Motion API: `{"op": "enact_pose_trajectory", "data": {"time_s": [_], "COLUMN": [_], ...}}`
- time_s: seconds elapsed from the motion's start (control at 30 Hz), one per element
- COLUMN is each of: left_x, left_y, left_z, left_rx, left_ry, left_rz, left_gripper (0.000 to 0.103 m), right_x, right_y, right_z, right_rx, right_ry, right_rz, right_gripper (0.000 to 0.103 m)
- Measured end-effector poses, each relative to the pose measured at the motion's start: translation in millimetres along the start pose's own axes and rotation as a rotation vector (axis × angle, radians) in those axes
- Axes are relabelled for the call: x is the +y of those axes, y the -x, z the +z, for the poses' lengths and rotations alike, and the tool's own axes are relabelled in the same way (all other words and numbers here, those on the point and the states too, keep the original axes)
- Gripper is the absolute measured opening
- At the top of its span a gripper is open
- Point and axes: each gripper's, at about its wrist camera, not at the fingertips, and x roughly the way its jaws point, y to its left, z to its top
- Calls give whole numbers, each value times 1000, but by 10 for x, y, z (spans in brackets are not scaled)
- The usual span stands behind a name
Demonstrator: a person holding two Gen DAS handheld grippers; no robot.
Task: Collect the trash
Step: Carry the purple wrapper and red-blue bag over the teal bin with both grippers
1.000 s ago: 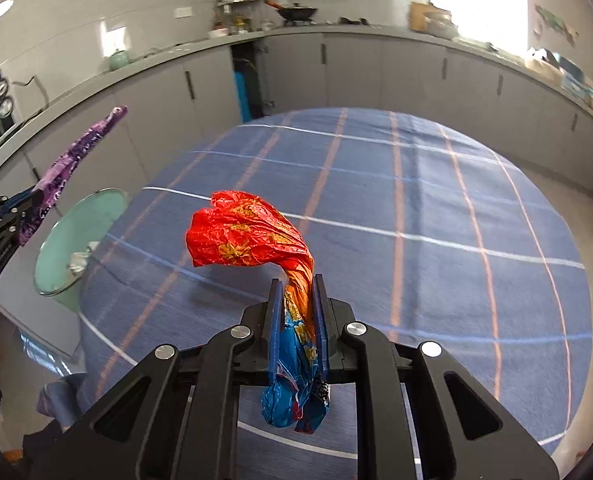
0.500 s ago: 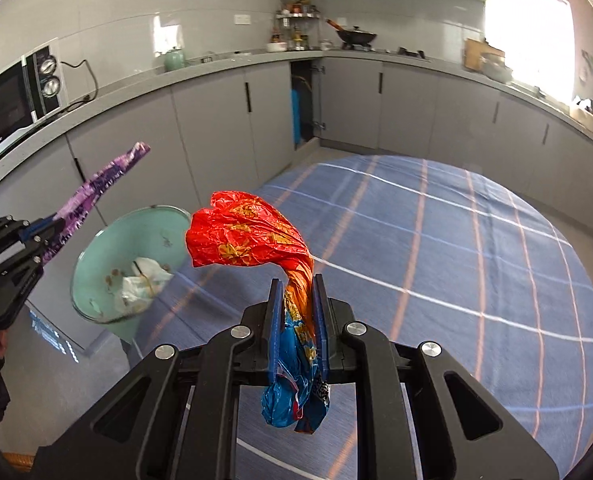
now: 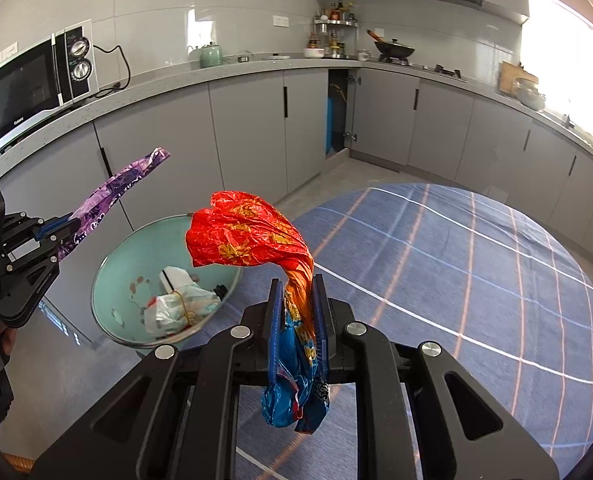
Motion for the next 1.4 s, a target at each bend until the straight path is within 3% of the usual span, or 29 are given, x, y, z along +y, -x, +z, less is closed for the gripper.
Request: {"op": "enact_pose_trajectory", "data": {"time_s": [0.53,1.4], "left_x": [156,248], "left_y": [-77,-133], "left_z": [-83,-73], "left_rx": [25,28], "left_ry": [17,8], "left_rz": [13,109], "left_gripper": [6,6], "right_x": [176,406], "right_y": [-188,-410], "right_z": [80,131], "right_rx": [6,0], "right_ry": [35,86], "right_rz": [26,53], "right_gripper": [16,16]}}
